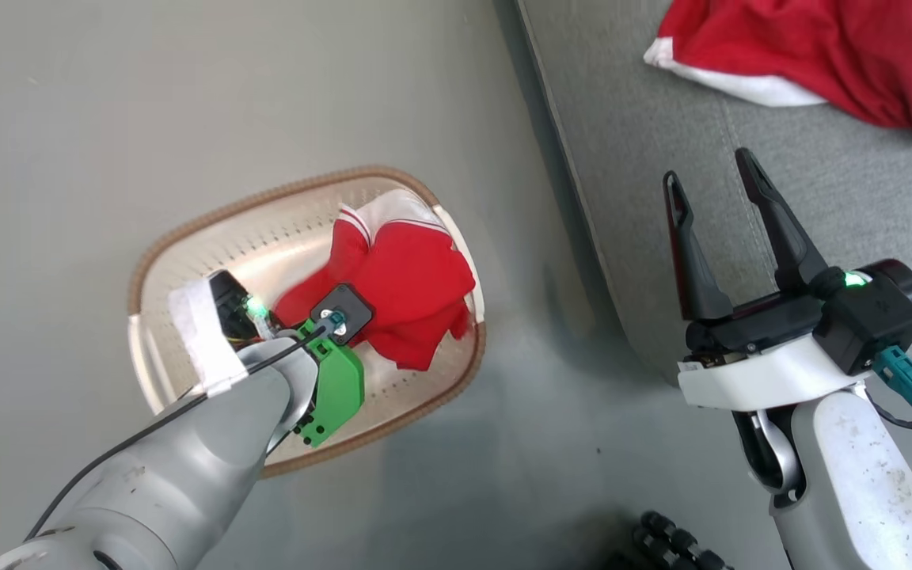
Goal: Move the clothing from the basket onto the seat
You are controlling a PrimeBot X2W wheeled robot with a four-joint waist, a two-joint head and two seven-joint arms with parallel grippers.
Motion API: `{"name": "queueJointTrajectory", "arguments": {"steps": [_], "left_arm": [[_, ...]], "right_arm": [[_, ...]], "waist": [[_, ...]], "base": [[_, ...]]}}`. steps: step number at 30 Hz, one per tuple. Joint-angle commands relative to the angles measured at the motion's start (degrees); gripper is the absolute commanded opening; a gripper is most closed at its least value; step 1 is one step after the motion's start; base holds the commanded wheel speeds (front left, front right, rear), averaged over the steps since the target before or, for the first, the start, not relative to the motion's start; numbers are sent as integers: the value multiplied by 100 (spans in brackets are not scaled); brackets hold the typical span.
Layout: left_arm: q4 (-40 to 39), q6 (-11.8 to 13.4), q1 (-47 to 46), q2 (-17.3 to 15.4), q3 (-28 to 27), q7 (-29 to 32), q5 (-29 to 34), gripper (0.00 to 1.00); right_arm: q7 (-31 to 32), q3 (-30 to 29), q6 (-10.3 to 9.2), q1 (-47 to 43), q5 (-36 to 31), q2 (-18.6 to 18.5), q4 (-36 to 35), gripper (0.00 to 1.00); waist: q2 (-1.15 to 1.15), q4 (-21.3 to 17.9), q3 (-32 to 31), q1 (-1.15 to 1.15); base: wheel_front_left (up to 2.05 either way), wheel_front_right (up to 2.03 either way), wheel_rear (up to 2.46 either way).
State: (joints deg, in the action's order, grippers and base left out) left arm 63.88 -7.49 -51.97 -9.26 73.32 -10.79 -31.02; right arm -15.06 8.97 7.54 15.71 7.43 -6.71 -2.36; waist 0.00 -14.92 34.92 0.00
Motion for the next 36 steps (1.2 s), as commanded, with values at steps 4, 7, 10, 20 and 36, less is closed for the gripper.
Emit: {"name": "queueJointTrajectory", "arguments": {"steps": [4, 7, 10, 20, 36], "left_arm": [[185, 1, 196, 107, -102, -318, -285, 0], [191, 1, 328, 133, -244, -414, -416, 0], [-16, 54, 402, 117, -492, -452, -531, 0], [-1858, 688, 1271, -347, -1753, -441, -38, 0], [-5117, 750, 3144, -267, -4688, -442, 1149, 0]], "right_arm": [[-17, -17, -10, -253, 12, -59, 114, 100], [-17, -2, -10, -385, 5, -85, 199, 100], [-17, 30, -9, -521, 0, -97, 253, 100], [-17, 6, -10, -1065, 9, -112, 334, 100], [-16, 4, -10, -1695, 84, -19, 282, 100]], "waist": [[0, 608, -1332, 0], [0, 669, -1683, 0], [0, 697, -1993, 0], [0, 862, -2909, 0], [0, 1082, -3615, 0]], "base": [[0, 0, 0], [0, 0, 0], [0, 0, 0], [0, 0, 0], [0, 0, 0]]}}
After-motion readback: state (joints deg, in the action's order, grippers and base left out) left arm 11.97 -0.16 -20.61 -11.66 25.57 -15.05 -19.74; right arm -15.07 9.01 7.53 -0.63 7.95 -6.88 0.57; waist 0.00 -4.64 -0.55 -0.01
